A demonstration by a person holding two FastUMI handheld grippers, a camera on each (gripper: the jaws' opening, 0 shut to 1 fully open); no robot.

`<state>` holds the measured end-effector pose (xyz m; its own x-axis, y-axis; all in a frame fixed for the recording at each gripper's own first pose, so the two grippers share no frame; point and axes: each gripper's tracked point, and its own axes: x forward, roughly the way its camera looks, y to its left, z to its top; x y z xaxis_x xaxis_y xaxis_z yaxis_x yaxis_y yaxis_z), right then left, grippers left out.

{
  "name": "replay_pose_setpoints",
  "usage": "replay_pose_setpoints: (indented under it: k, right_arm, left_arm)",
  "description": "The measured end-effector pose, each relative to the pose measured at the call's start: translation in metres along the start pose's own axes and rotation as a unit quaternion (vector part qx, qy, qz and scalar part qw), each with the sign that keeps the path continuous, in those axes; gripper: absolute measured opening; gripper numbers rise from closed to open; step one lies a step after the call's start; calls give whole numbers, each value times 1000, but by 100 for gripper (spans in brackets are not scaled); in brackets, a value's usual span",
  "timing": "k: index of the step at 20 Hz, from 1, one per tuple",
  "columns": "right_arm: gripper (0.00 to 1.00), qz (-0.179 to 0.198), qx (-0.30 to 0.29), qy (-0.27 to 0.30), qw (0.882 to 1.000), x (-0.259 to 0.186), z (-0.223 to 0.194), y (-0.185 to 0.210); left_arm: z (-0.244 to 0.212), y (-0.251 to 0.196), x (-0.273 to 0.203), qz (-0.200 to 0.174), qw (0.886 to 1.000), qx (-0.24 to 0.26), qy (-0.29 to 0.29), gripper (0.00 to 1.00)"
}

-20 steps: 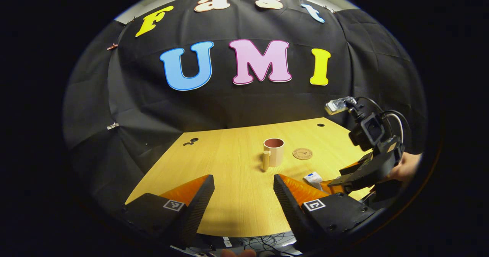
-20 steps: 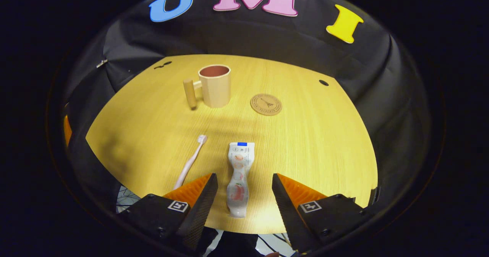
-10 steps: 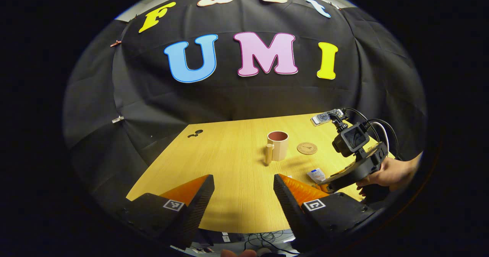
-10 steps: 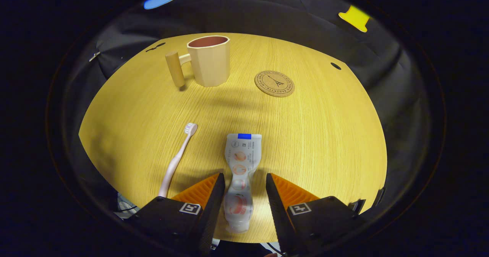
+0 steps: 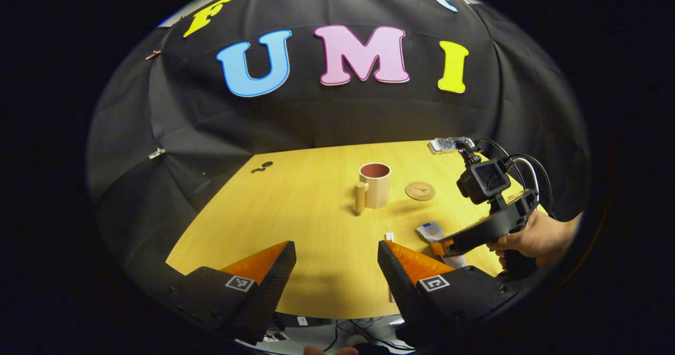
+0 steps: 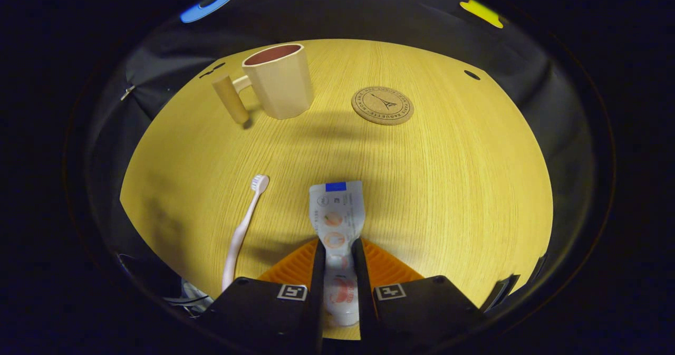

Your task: Put the toothbrush and toothpaste on the desktop into the cup, then pick up the cup and place it on the coaster on the desktop.

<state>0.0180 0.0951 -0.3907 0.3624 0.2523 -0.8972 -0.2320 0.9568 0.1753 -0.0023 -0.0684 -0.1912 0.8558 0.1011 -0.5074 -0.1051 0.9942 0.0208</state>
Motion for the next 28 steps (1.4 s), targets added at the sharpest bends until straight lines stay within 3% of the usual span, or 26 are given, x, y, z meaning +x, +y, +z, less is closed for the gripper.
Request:
replay_pose_setpoints:
  k: [2,3,4,6,11,20,25,27,28]
  right_arm:
    - [29,32,15,-17,999,-5,2,-2]
    - [24,49,22,-29,998,-10,4,-4]
    - [29,68,28,-44,996,-17,9,-7]
    - [29,100,34,-72,992,-34,18,-17]
    - [28,146,52,-106,982,-67,37,-50]
    - [28,140,63,-144,977,-98,53,-106]
    - [28,128,61,-149,979,-100,53,-126]
    - [28,124,76,-153,977,-101,54,-135]
    - [28,122,79,-154,977,-102,55,-139]
  left_arm:
    - [-11,-14,11,-6,1000,0,23,96]
    - [-18,-21,18,-10,999,-3,37,96]
    - [-24,-32,24,-15,999,-8,50,96]
    - [-31,-46,38,-16,997,-12,69,95]
    - [-54,-72,76,-11,994,14,112,90]
    - [-99,-91,124,-14,981,22,190,78]
    - [-95,-92,135,-38,979,26,200,75]
    - [-99,-96,133,-50,975,4,218,71]
    - [-99,-98,133,-52,973,-13,222,60]
